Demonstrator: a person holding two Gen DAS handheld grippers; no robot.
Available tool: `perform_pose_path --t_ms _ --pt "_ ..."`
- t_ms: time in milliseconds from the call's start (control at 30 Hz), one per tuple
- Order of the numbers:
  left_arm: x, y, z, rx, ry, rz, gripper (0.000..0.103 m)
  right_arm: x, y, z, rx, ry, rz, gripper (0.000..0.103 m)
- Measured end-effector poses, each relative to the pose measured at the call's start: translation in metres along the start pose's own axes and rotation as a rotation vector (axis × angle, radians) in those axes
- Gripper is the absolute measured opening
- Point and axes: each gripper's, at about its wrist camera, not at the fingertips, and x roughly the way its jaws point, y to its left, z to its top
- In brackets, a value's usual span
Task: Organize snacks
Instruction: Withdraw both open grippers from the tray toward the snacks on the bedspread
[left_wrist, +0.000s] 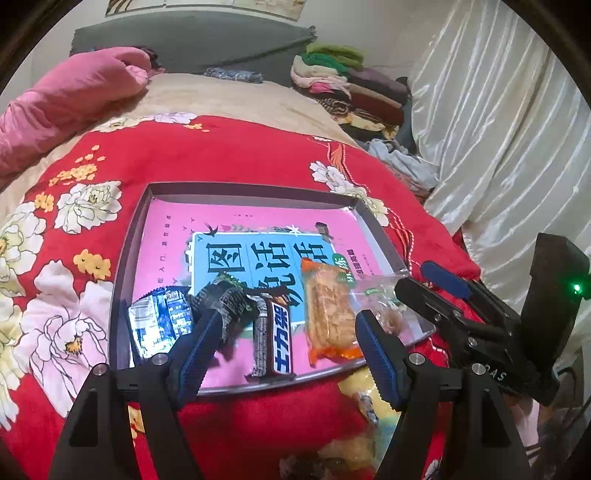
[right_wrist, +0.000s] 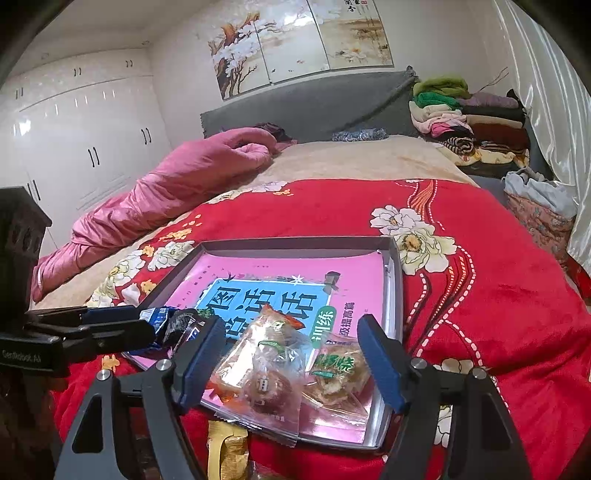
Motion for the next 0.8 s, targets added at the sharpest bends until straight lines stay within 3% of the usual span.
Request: perform_pose_path --t_ms 800 --pt "-0.013 -0.013 -0.025 0.080 0.047 -0.056 0.082 -0.008 0.002 0.000 -0.003 -0.010 0.033 0.082"
